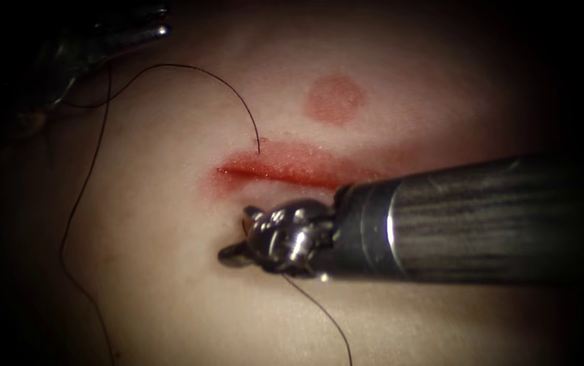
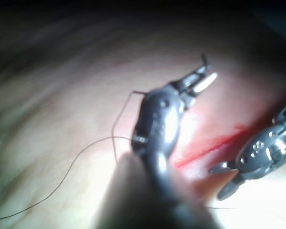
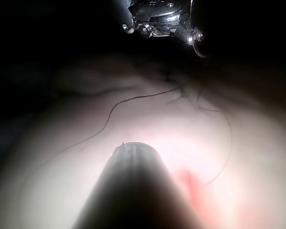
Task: Wound Closure
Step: With the right gripper pull the suture through until only the tail remains.
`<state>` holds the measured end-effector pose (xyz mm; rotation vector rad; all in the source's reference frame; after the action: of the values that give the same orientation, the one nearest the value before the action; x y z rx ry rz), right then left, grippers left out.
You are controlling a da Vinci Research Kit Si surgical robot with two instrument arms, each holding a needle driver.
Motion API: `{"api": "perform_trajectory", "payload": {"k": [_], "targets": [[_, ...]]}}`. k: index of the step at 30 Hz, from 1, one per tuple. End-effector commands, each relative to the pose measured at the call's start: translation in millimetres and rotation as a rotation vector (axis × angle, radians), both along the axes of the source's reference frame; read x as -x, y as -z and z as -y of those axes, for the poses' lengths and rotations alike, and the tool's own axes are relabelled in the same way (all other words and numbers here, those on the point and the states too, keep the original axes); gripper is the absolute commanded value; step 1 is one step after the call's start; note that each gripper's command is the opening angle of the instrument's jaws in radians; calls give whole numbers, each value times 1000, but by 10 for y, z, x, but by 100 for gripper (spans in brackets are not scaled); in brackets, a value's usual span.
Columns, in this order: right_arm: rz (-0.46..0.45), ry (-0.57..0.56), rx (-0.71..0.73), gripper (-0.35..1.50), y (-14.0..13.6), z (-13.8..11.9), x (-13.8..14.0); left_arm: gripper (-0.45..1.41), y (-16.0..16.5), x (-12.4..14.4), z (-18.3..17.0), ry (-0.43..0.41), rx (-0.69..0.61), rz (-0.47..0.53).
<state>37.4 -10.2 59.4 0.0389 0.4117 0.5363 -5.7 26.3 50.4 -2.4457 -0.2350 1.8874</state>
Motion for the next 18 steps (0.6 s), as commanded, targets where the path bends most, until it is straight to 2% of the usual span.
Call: {"api": "perform_trajectory", "payload": {"k": [1,6,12,16,18], "targets": [[2,2,4,106,-11,4,-6,-35,-7,6,0,0,-1,0],[29,14,18,103,-39,7,-10,-35,-6,6,0,0,-1,0],[104,19,46,98,-69,11,-5,-35,-6,5,0,-1,-1,1],[110,34,47,94,-68,14,-1,-35,-6,5,0,-1,-1,1],[112,42,47,86,-66,17,1,-35,-6,5,0,-1,-1,1]]}}
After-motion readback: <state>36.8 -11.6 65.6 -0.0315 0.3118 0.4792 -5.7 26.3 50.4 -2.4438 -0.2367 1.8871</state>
